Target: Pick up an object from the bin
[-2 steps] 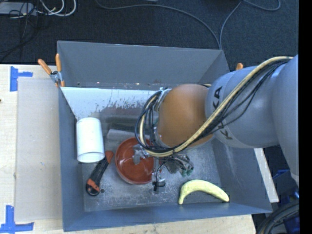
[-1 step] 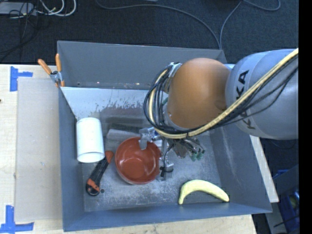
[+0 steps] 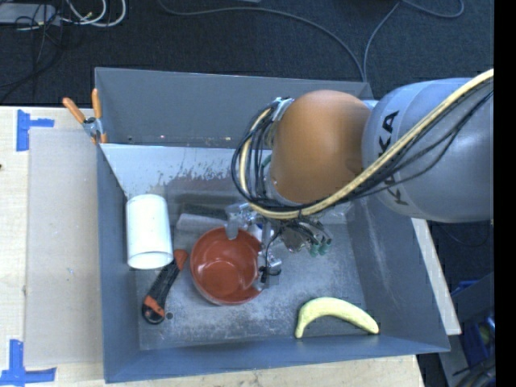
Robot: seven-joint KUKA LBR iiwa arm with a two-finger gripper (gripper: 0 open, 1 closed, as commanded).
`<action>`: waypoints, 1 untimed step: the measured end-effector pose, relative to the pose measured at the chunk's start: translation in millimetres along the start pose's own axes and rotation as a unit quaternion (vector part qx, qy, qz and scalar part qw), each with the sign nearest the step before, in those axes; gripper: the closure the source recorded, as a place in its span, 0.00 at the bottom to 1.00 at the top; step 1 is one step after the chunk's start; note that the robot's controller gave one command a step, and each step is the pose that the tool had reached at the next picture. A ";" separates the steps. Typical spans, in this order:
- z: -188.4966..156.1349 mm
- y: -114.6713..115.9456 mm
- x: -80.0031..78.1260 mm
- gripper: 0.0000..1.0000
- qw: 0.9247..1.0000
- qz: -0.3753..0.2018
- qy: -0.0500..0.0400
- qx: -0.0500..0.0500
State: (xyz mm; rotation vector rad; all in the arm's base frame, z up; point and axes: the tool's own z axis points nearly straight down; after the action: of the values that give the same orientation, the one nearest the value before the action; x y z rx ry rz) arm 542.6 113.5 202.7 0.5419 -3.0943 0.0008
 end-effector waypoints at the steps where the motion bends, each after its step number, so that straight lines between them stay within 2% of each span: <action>1: 41.4 6.1 -9.9 0.00 0.999 -0.038 0.002 -0.001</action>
Offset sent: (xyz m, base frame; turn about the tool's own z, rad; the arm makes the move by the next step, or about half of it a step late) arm 0.0297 0.0090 -0.0480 0.0265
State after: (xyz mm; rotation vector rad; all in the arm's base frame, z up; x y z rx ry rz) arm 549.8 122.6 161.3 0.6570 -3.0671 -0.0004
